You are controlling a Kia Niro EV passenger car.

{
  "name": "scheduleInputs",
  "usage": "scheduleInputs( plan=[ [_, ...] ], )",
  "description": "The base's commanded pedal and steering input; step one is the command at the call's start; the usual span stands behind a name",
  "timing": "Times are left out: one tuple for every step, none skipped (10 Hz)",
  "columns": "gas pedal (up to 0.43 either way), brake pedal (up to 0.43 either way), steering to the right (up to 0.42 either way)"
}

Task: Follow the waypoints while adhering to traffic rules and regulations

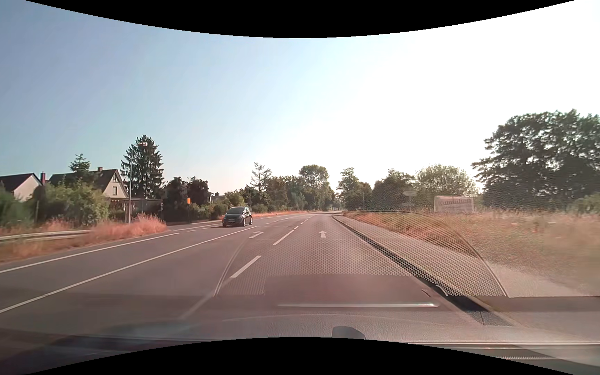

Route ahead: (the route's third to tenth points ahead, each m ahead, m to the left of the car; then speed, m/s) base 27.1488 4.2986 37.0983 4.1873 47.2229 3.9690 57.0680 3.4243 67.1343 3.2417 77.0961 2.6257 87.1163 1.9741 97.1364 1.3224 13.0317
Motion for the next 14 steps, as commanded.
scheduleInputs(
  plan=[
    [0.028,0.000,-0.004],
    [0.028,0.000,-0.004],
    [0.028,0.000,-0.004],
    [0.028,0.000,-0.004],
    [0.028,0.000,-0.004],
    [0.028,0.000,-0.004],
    [0.028,0.000,-0.004],
    [0.028,0.000,-0.004],
    [0.028,0.000,-0.004],
    [0.028,0.000,-0.004],
    [0.028,0.000,-0.004],
    [0.028,0.000,-0.004],
    [0.028,0.000,-0.004],
    [0.028,0.000,-0.005]
  ],
)
